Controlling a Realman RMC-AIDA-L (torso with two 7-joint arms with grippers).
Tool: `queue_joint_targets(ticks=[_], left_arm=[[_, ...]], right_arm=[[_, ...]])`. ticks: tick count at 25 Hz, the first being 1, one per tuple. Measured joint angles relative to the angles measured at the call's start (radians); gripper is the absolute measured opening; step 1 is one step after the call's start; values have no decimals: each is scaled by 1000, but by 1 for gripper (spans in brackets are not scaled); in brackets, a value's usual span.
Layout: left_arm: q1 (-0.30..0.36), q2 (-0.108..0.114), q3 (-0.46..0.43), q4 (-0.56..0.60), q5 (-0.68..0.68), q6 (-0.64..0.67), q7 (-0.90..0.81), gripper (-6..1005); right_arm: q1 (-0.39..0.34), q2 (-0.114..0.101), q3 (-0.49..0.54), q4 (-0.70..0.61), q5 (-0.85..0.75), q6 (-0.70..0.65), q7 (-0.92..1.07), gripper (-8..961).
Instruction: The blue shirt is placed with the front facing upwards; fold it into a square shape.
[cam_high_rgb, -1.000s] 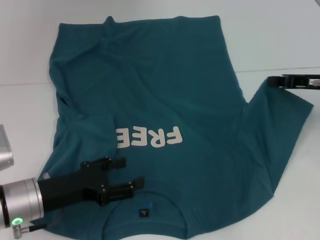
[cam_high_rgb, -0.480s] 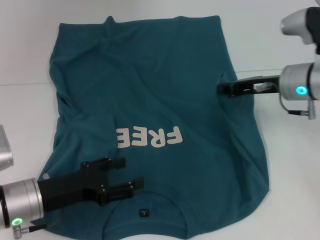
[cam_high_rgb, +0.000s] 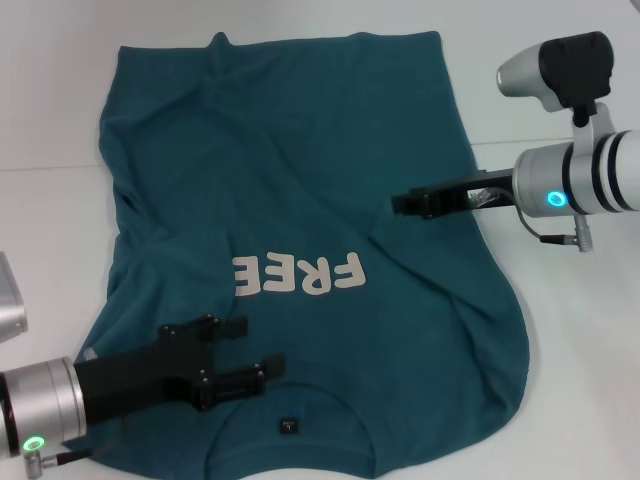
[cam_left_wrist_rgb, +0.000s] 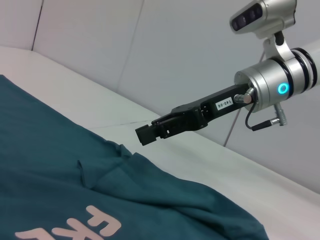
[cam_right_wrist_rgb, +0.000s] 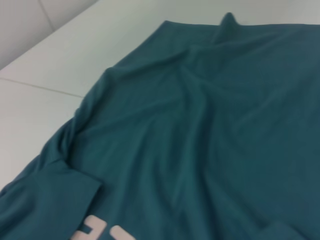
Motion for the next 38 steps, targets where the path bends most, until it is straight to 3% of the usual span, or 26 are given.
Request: queue_joint_targets(ticks=[8, 17, 24, 38], left_arm=[[-2, 0, 0, 0, 0, -2, 0, 842], [-9, 0, 6, 0, 0, -1, 0, 842], [-12, 0, 8, 0, 0, 0, 0, 842], [-5, 0, 8, 0, 3, 7, 0, 843]], right_arm=[[-72, -18, 17, -15, 7, 10, 60, 405], [-150, -19, 84, -12, 7, 1, 76, 707], [-171, -6, 86, -7, 9, 0, 77, 704], [-178, -5, 96, 18, 48, -10, 74, 660]])
